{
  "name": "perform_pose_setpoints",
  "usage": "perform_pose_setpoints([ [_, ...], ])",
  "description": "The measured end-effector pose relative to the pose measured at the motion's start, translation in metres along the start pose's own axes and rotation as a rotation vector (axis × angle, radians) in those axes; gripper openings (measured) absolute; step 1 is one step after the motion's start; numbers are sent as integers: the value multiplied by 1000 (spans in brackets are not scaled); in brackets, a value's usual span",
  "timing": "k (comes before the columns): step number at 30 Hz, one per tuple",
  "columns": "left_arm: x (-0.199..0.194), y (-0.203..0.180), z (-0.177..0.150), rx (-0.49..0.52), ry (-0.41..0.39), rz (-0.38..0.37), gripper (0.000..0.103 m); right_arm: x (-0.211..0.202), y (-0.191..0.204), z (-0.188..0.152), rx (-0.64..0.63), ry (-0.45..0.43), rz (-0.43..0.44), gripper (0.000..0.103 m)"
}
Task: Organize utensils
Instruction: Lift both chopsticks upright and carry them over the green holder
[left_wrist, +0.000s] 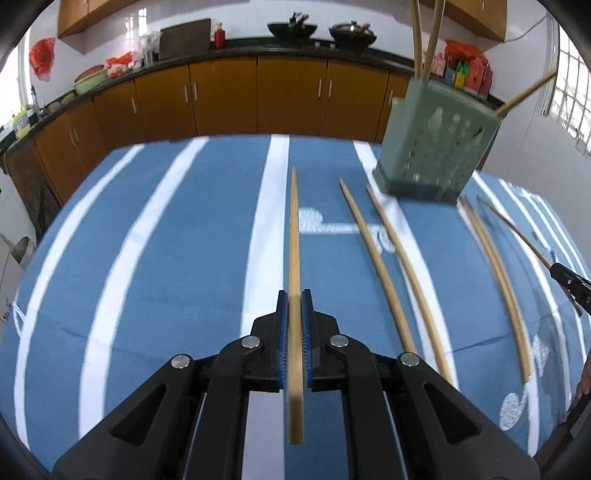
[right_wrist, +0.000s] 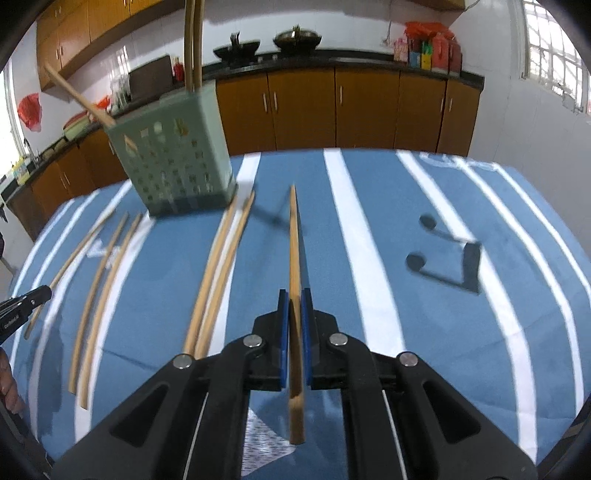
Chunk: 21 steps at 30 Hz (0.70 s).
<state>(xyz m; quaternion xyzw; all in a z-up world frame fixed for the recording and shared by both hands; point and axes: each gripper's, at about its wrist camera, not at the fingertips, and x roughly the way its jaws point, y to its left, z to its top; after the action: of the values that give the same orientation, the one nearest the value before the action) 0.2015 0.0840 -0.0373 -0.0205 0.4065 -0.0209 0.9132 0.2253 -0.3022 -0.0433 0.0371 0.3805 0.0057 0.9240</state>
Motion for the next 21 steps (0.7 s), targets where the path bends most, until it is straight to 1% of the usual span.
perform_pose_setpoints([
  [4,-23,3,14,-4,-69,-5,7,-22,-2,15,5,-78,-3,8],
  [10,-64,2,38,-7,-197,-27,7,-58,-1,40,3,-201,3,8],
  [13,-78,0,48,-8,-244,-38,7,-75,1,50,0,-264,12,8],
  [17,-87,-2,57,-11,-273,-45,7,-85,4,58,-5,-299,19,8],
  [21,-86,-3,61,-18,-273,-49,7,-88,6,61,-10,-307,26,8],
])
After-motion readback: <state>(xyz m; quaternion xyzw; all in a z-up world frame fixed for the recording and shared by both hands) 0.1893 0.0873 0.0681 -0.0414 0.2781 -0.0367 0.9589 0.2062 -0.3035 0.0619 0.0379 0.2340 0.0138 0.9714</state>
